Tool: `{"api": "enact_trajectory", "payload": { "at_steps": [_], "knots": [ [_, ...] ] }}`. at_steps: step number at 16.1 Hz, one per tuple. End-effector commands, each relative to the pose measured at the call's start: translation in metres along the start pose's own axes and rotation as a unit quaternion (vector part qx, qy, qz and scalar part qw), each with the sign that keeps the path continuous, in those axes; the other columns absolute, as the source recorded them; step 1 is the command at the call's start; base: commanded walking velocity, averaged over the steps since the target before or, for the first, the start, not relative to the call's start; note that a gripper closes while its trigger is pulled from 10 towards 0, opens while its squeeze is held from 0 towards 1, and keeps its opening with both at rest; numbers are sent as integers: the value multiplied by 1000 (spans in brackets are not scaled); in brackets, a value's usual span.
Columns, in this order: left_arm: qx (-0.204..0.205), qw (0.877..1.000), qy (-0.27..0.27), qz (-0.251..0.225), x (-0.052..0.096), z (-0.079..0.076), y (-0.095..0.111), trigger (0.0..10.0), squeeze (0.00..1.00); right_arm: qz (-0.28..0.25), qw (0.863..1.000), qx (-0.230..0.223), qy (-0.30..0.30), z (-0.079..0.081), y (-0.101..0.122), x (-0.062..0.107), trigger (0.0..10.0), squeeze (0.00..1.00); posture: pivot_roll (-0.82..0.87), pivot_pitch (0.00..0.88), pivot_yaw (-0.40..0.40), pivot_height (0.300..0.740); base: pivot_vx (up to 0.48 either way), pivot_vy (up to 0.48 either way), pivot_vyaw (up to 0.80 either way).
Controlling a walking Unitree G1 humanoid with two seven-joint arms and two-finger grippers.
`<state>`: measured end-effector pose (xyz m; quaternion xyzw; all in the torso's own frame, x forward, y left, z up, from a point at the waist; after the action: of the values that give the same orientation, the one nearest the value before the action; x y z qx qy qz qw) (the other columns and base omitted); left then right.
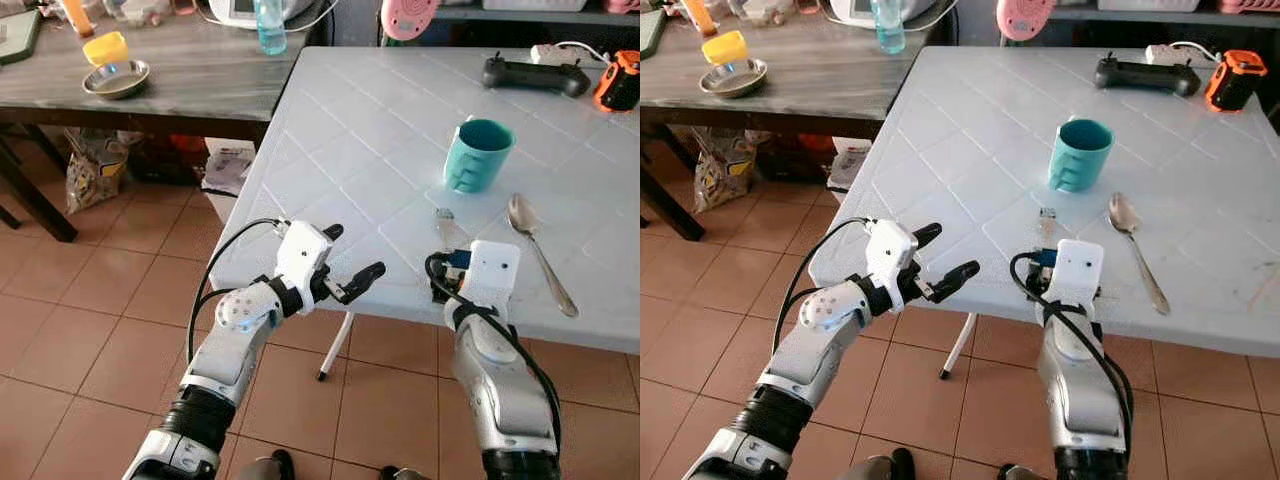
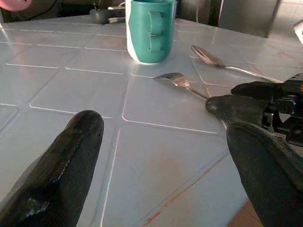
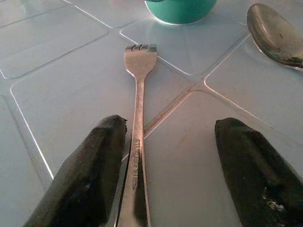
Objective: Setting the table
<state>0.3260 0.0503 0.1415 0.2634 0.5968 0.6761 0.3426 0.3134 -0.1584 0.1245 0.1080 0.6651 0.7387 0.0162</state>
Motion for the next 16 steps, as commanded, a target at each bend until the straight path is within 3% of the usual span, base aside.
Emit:
{"api": "enact_trajectory", "payload": {
  "at_steps": [1,9,16],
  "knots": [
    [-6,1000,-8,4,1,0,0,10000,0,10,1000,2,24,11,-4,-2,0,0,34,155,83,740,0,0,0],
    [-5,1000,-9,4,2,-1,0,10000,0,3,999,21,36,18,5,-12,0,0,34,160,84,740,0,0,0],
    [-5,1000,-8,4,1,-1,0,10000,0,37,998,-52,26,15,-5,-13,0,0,35,161,83,740,0,0,0]
  ]
}}
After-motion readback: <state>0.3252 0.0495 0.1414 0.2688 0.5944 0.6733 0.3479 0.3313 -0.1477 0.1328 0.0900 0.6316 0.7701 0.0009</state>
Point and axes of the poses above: a point about 5 cm out from each wrist's last joint towards the gripper, its own x axis pointing back from the gripper into the wrist, its own y axis along the axis of the wrist's last joint, z = x × y, the point moved 1 cm from there along -x, pointing out of the wrist towards the gripper, and after that the axes turned 4 degrees about -x, right-handed, at the moved point
